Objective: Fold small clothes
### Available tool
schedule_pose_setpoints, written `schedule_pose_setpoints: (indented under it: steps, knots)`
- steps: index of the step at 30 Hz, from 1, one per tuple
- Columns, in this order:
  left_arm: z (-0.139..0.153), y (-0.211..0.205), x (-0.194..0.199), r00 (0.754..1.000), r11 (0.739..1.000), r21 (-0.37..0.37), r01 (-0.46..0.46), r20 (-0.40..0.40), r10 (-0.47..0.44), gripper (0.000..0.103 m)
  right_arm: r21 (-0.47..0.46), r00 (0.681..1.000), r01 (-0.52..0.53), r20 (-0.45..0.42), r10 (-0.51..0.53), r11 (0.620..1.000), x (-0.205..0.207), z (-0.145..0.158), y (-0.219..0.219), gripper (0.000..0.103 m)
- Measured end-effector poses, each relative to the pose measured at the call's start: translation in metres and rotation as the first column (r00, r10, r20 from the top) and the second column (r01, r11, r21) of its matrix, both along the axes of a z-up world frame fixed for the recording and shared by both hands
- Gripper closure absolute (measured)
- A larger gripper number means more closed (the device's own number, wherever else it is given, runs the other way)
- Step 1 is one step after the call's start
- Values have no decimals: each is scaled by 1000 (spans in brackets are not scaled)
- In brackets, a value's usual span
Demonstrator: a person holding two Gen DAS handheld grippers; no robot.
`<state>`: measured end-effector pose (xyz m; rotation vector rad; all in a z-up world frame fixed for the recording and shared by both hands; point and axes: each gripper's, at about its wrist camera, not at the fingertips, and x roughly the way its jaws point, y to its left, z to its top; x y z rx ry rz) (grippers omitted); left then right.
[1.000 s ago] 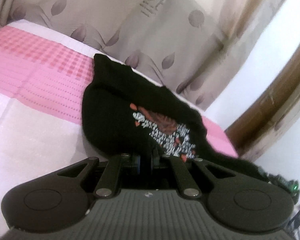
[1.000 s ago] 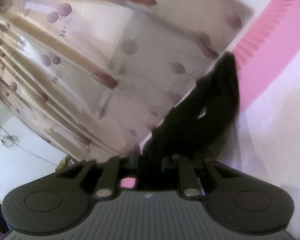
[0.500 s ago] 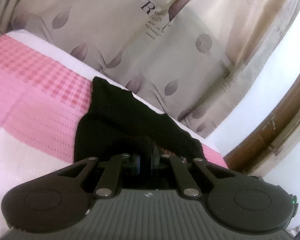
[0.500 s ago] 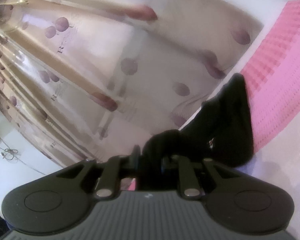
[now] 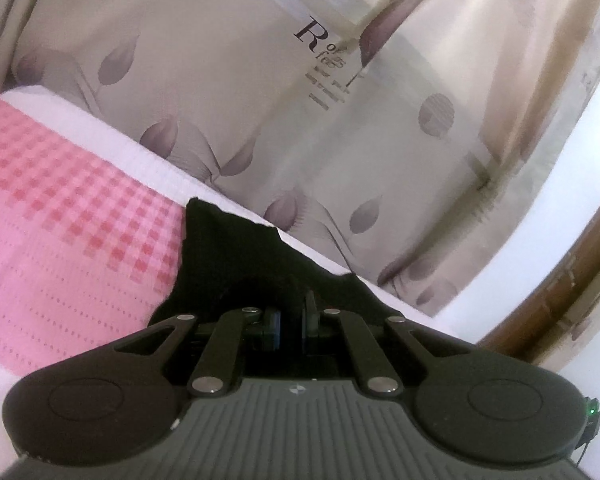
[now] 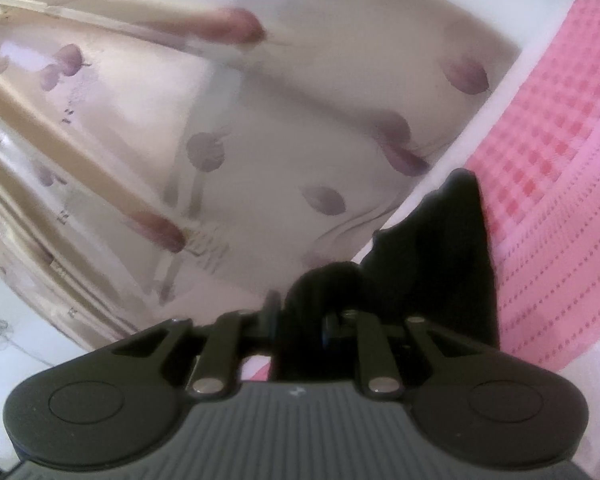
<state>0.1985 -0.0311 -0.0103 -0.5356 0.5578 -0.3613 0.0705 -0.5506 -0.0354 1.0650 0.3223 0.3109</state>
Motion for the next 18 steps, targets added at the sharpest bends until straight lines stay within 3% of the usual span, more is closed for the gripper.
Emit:
schedule_pose_setpoints:
  steps: [18]
  knots:
    - [-35, -17, 92, 995, 995, 59, -85, -43, 88, 95, 53, 992, 85, -96, -79, 995, 88, -39, -15, 84]
